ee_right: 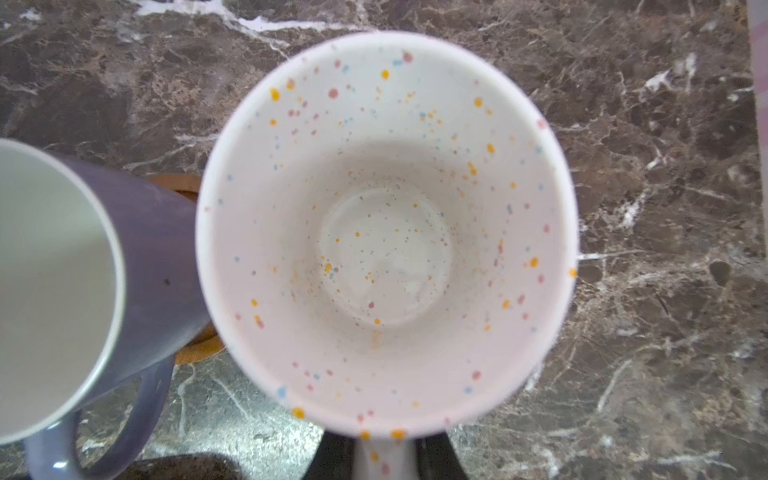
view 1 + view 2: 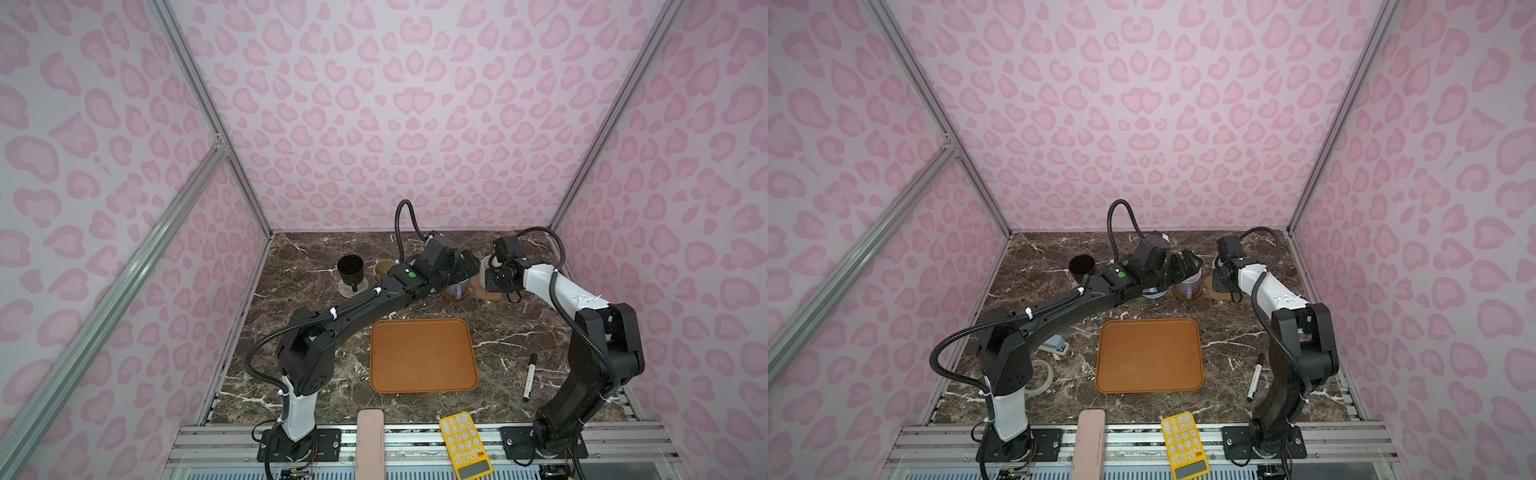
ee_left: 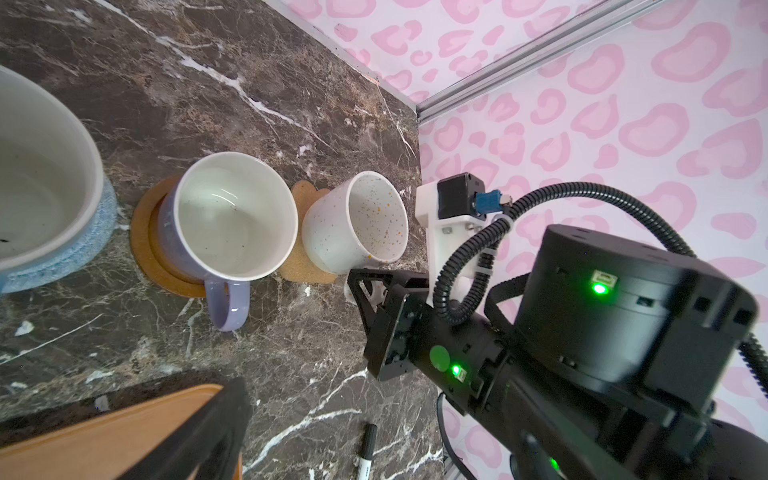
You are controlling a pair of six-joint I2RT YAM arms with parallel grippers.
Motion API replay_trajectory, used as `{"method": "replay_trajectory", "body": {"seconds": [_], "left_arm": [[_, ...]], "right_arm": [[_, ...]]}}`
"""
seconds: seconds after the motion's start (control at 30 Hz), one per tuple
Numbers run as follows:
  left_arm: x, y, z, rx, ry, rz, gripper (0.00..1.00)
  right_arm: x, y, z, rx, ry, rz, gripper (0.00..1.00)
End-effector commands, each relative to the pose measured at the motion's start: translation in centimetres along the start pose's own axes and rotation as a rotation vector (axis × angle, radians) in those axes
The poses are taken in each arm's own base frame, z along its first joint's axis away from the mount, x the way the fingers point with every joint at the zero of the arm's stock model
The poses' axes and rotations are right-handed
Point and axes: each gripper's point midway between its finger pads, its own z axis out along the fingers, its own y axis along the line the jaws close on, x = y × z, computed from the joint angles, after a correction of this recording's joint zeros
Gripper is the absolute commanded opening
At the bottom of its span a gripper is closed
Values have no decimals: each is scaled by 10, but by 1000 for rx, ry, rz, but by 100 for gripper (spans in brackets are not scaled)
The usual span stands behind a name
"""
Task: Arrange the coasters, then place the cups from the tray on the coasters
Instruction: 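Carry the white speckled mug with the right gripper toward the cork paw coaster, then lower the white speckled mug onto the cork paw coaster and open the right gripper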
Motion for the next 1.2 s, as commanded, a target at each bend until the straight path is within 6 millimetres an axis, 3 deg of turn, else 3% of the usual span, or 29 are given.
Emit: {"method": "replay_trajectory", "body": {"seconds": [0.0, 0.3, 0.77, 1.17], "left_arm": [[-3, -2, 1, 6, -11, 4, 97], [-1, 0, 2, 0, -4, 5, 97], [2, 4, 5, -1, 2, -9, 97], [2, 6, 4, -3, 0, -12, 97]], "right_arm": [[-19, -1, 1, 17, -76, -3, 0], [-21, 4, 4, 1, -82, -8, 0], [1, 5, 11, -1, -52, 1, 0], [7, 4, 12, 14, -37, 6, 1]]}}
